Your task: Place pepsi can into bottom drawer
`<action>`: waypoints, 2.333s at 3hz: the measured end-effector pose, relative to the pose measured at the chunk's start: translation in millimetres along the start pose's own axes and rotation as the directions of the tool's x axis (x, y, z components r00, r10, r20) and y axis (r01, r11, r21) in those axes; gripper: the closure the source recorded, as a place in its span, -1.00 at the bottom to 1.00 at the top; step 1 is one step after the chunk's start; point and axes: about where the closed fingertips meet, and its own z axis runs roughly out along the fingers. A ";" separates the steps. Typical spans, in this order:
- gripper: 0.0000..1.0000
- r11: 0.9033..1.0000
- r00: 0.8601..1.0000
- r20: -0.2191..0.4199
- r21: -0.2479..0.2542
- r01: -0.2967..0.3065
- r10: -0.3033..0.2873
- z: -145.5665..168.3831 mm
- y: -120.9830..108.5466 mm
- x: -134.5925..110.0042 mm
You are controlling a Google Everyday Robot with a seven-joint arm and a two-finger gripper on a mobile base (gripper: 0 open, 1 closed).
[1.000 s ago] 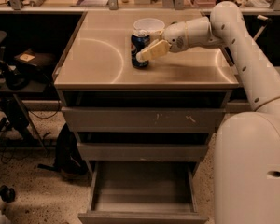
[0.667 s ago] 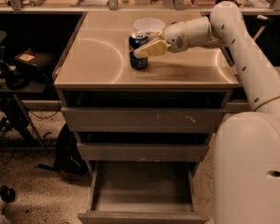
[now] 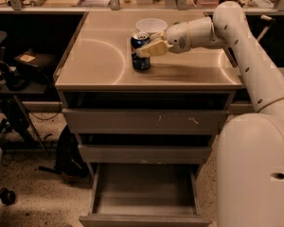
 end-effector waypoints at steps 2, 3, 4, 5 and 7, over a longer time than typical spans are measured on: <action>1.00 0.993 0.994 0.035 0.061 0.098 -0.100 -42.0 34.5 -36.8; 1.00 0.934 0.946 0.087 0.209 0.290 -0.313 -92.0 98.3 -111.4; 1.00 0.838 0.850 0.166 0.342 0.426 -0.499 -111.4 192.1 -206.3; 1.00 0.790 0.804 0.179 0.398 0.467 -0.566 -107.3 238.7 -244.2; 1.00 0.792 0.826 0.150 0.418 0.445 -0.544 -108.0 235.6 -220.5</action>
Offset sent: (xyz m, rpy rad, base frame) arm -0.1866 -0.0664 0.0238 0.0175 -0.0624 -0.0417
